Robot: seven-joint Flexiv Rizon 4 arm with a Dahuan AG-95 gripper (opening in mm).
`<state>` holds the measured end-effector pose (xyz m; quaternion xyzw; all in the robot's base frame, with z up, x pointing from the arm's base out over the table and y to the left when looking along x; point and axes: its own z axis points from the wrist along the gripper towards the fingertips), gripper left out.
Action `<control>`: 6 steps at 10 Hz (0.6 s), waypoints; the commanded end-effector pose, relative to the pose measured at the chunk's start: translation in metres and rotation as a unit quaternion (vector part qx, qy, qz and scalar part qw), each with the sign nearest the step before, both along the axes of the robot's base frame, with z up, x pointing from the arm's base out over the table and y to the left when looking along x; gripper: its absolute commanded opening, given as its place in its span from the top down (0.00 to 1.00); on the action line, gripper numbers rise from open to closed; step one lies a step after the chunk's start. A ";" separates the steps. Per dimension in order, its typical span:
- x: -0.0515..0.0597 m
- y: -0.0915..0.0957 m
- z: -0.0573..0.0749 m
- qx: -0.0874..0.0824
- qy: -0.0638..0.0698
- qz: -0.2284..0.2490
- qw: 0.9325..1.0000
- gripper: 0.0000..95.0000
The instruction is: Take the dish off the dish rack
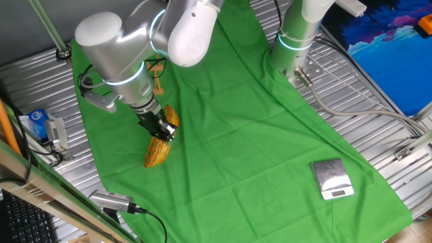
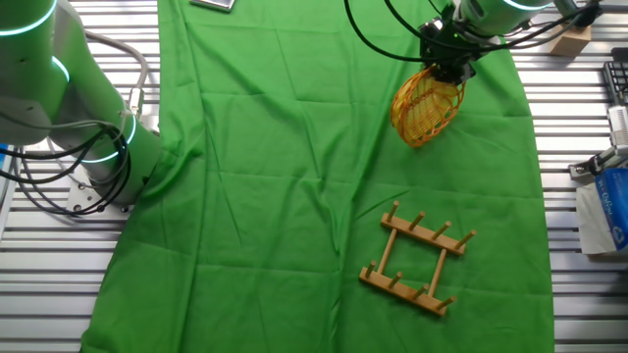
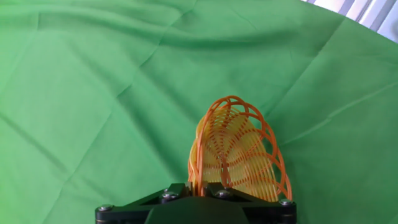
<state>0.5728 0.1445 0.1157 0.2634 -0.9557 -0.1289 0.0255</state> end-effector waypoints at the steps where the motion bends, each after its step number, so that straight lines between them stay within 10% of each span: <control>1: -0.001 0.000 -0.002 -0.001 -0.003 -0.008 1.000 1.00; 6: -0.001 0.000 -0.006 -0.002 -0.006 -0.004 1.000 1.00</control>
